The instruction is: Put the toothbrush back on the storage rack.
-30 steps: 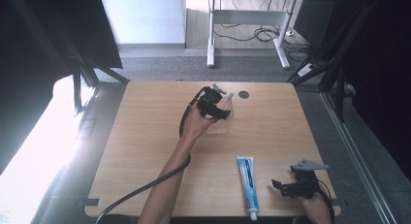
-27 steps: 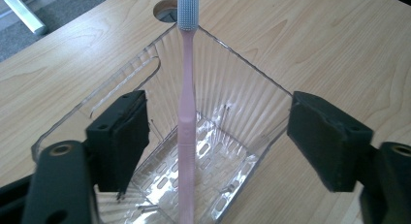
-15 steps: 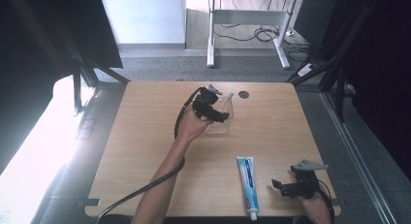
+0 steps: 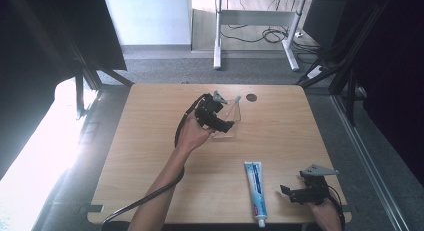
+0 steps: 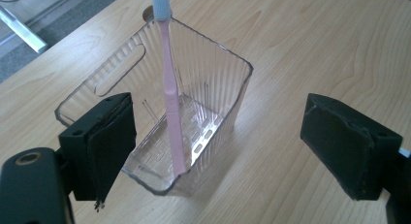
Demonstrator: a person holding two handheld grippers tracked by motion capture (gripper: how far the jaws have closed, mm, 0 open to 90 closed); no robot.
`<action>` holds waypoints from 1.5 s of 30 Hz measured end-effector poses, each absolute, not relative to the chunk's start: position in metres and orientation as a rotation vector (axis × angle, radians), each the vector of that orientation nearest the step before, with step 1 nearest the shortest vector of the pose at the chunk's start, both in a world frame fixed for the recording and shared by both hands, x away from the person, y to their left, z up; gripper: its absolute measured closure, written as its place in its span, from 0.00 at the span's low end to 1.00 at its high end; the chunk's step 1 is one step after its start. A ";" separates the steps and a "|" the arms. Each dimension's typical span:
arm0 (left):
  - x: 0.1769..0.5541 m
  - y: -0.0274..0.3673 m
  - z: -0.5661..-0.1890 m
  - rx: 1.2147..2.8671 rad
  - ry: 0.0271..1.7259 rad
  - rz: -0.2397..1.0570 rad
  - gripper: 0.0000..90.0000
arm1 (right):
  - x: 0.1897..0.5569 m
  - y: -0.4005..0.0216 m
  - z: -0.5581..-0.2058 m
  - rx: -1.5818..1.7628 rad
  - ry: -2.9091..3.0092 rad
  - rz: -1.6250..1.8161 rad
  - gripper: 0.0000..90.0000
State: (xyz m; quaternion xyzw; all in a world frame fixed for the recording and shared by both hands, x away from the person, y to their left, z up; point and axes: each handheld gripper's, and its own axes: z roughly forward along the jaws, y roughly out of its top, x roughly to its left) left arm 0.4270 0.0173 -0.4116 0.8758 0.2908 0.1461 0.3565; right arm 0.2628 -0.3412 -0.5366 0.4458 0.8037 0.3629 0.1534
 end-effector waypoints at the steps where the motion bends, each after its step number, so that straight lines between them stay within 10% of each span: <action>1: 0.425 0.018 -0.411 2.262 0.745 0.376 0.15 | 0.263 -0.341 -0.536 1.279 2.304 1.041 0.00; 45: 0.357 0.081 -0.443 2.228 0.730 0.342 0.15 | 0.262 -0.338 -0.536 1.259 2.306 1.041 0.00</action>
